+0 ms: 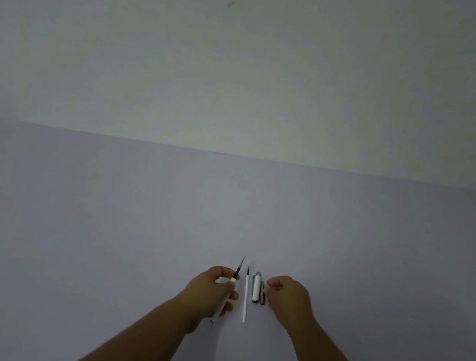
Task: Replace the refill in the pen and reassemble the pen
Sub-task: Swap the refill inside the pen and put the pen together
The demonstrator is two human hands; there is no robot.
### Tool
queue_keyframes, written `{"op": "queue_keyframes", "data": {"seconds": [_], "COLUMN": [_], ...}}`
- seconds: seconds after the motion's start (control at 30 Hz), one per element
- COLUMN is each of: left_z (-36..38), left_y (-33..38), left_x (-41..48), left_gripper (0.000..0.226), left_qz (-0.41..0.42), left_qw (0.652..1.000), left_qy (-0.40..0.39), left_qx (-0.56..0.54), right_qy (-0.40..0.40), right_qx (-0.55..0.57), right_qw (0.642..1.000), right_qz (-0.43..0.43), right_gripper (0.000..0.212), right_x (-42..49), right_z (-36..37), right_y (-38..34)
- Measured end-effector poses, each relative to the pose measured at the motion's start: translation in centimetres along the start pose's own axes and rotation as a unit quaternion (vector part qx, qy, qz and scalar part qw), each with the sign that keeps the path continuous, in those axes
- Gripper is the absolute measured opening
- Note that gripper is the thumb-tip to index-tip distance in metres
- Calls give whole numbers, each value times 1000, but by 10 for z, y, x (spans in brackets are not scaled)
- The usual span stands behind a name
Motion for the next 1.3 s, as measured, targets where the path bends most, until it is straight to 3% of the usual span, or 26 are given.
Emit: {"op": "queue_keyframes", "data": {"seconds": [0.17,0.27,0.4,0.57,0.63,0.7,0.77,0.87,1.17,1.3], "left_z": [4,9,18,15,11,7,5,2,-7,-10], "left_y": [2,5,9,5,0,-4,-6,-7,-9,-8], "left_x": [-1,0,-1,2,4,6,9,13,20,21], "left_gripper": [20,17,16,17,20,24,22,16,16,16], "left_qz": [7,11,13,-3,-14,-24,-25,-18,-9,-7], "left_qw": [1000,1000,999,999,1000,1000,1000,1000,999,999], "left_qy": [-4,-6,-15,-13,-6,-2,-2,5,29,37], "left_qx": [1,10,32,30,23,19,19,18,25,26], "right_qy": [44,15,2,156,146,60,-8,-22,-3,42], "right_qx": [87,203,217,281,210,86,-5,-75,-115,-89], "right_qw": [995,979,976,947,966,994,1000,997,993,994], "right_qz": [-13,-12,-28,23,30,14,-2,-7,-1,-46], "right_gripper": [12,15,13,25,30,34,44,52,48,17], "right_x": [-2,-3,1,17,21,22,22,23,22,22], "right_z": [-10,-9,-8,-32,-38,-30,-17,-7,-1,-1], "right_y": [-8,-22,-34,-20,-9,-3,1,3,6,-9]}}
Point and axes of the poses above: each hand's wrist, its own x-axis towards the middle knuckle, its own z-axis out of the palm, y = z × x, the point moved 5 cm from there along x, towards the middle knuckle, and after that the axes turned 15 degrees about -z, right-handed, at the moved point
